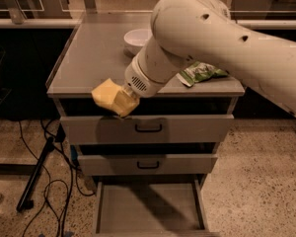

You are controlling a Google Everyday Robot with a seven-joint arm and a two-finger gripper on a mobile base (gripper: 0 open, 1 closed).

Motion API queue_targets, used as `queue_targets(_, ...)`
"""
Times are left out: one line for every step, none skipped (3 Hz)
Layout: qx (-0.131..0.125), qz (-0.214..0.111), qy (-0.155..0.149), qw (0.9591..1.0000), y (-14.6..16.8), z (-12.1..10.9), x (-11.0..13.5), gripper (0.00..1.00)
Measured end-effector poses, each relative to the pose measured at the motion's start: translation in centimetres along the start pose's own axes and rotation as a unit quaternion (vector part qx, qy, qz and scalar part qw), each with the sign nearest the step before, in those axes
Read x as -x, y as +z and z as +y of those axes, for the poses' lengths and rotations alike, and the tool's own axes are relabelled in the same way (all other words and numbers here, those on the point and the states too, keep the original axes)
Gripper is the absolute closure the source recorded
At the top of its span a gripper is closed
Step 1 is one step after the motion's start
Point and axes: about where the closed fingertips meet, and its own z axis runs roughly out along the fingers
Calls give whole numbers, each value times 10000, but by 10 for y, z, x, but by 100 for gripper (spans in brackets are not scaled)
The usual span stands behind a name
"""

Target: Place sponge into bottom drawer

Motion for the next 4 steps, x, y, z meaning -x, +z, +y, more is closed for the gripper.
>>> queue_targets(-50,-92,105,9999,7,-2,-2,100)
queue_targets(-142,-151,273,9994,30,1,-26,100)
queue_targets(-73,-217,323,9992,63,23,-65,100)
queue_targets(-73,-217,324,9992,63,23,-65,100)
